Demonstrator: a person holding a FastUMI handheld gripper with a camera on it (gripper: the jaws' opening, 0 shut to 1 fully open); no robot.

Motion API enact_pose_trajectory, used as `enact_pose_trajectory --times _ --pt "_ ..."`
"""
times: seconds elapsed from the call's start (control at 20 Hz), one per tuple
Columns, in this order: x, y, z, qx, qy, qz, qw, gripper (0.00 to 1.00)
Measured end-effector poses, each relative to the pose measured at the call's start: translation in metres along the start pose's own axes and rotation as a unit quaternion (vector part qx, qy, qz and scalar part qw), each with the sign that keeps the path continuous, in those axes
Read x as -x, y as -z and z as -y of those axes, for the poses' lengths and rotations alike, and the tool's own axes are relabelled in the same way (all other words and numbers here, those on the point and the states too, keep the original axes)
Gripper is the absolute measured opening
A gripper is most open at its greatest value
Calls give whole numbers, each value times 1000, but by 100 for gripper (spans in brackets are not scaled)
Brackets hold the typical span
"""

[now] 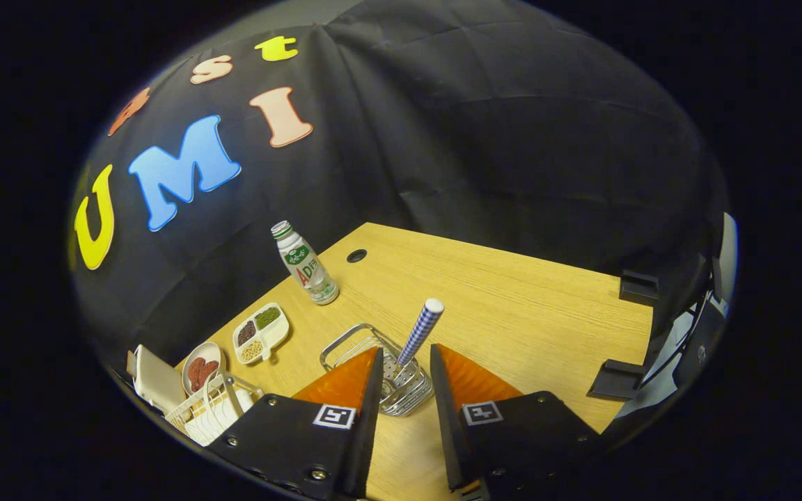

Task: Take the plate from the dish rack, then take the spoon from the basket and place it into the plate.

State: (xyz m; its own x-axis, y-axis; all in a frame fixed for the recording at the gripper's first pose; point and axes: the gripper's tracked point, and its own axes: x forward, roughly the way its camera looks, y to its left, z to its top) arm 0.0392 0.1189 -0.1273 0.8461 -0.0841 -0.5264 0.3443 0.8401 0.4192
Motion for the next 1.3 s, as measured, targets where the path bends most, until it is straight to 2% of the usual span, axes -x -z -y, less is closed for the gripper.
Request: enact_pose_trajectory --times 0.35,0.45,0.55,0.6,0.65,0.8,0.85,1.3 --pt "-37 -5 2 -26 6 -13 1000 41" --pt "-48 2 1 -28 4 -24 999 33" --pt "-50 -1 -1 -27 2 -23 999 20" --pt "-52 -1 -7 -29 -11 -19 999 20" --pt "-54 -2 -10 -27 -9 -18 999 14" --pt "-50 -2 -22 -22 -24 -16 999 13" --pt "-51 -1 -21 -13 -18 -16 1000 5" --pt "-14 -54 -39 44 -18 47 998 5"
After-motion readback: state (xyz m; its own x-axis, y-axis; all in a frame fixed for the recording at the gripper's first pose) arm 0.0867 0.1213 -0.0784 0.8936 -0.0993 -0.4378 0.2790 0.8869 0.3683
